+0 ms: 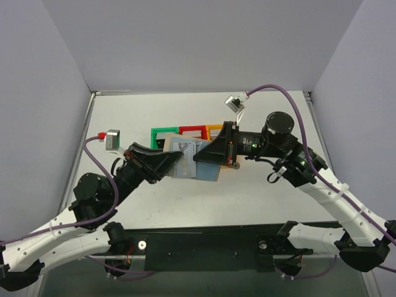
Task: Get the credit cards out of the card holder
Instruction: Remove the credit card from the card holder.
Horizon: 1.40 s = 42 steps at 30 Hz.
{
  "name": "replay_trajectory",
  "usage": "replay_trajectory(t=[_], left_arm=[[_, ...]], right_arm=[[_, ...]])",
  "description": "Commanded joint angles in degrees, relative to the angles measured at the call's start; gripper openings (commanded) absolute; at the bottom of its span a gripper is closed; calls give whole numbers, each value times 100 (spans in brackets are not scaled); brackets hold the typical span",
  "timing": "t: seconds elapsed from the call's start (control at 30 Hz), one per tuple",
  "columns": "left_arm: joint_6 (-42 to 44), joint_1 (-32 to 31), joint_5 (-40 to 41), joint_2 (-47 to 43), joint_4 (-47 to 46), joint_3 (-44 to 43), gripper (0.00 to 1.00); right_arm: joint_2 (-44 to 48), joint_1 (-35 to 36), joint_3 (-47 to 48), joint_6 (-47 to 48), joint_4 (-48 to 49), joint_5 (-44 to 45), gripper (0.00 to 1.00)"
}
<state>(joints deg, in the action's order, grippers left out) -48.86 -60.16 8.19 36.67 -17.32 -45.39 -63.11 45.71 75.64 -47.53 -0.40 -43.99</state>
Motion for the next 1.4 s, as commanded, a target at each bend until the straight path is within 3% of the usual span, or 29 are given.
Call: replay_trajectory(t=[0.0,0.33,0.53,1.37], left_arm=[[52,13,78,-142,-35,-5,34],[79,13,210,-335,115,21,31],[105,13,210,-353,89,30,1],[175,13,430,-494,185,21,0]], right_arm=[[45,-10,-5,59,243,-145,0],[62,-27,-49,59,243,-145,0],[89,-36,-75,68,225,-137,0],[220,-115,-189,139,102,-180,0]])
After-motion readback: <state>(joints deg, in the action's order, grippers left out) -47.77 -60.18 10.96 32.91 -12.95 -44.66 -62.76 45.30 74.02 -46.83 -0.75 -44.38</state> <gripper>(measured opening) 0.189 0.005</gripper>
